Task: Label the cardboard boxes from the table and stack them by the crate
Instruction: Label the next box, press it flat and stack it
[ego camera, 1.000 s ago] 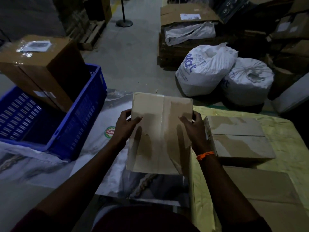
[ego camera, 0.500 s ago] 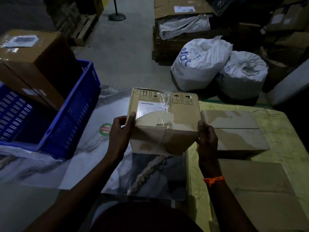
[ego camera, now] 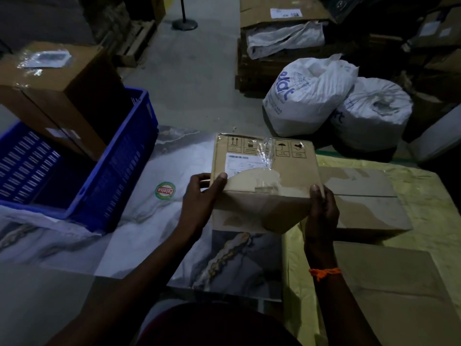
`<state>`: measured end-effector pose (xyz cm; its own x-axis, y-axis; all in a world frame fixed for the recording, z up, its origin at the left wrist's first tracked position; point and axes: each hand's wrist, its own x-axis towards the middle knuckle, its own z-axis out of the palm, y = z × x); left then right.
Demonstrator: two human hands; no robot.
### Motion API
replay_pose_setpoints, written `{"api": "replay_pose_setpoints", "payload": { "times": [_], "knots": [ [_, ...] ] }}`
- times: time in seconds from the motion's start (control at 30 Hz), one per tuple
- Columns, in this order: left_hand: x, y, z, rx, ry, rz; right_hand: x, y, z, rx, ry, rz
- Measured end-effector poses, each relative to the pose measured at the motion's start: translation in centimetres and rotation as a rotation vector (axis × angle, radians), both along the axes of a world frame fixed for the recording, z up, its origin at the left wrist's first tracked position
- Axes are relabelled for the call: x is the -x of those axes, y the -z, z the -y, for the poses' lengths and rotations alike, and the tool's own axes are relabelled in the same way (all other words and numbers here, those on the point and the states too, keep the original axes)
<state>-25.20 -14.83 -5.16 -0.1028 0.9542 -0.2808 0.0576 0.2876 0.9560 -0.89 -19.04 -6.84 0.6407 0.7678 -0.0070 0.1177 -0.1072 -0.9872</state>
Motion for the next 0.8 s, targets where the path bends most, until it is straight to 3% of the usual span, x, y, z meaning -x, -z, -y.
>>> {"api": "replay_pose_setpoints", "payload": {
  "times": [0.17,0.3,0.4,0.5,0.6,0.73,0.8],
  "knots": [
    [1.2,-1.1,-0.6,-0.03,0.065,-0.032,0.4,-0.4,-0.2,-0.008,0.007,0.011],
    [5.3,-2.3,-1.7,-0.394,0.004,-0.439,3.8,-2.3,-0.8,-0.093,-0.108,0.097],
    [7.4,-3.7,-2.2,-0.506,0.111,-0.442,6.6,-3.5,-1.3,-0.132,-0.288,0.172],
    [7.9,-4.6,-2.4,-0.521,0.18,-0.338,8.4,-3.0,-2.0,-0.121,-0.458,0.301],
    [7.9,-5.2,-2.6,-0.46,0.082,-0.431,9.0,-1.8,-2.5,-0.09,-0.554,0.366],
    [9.8,-5.7,-3.3,-0.266,0.046,-0.364,7.6,0.9,-3.5,0.104,-0.465,0.414],
    [11.3,-5.3,-3.6,-0.183,0.04,-0.348,6.4,2.4,-3.8,0.231,-0.403,0.347]
  ]
}}
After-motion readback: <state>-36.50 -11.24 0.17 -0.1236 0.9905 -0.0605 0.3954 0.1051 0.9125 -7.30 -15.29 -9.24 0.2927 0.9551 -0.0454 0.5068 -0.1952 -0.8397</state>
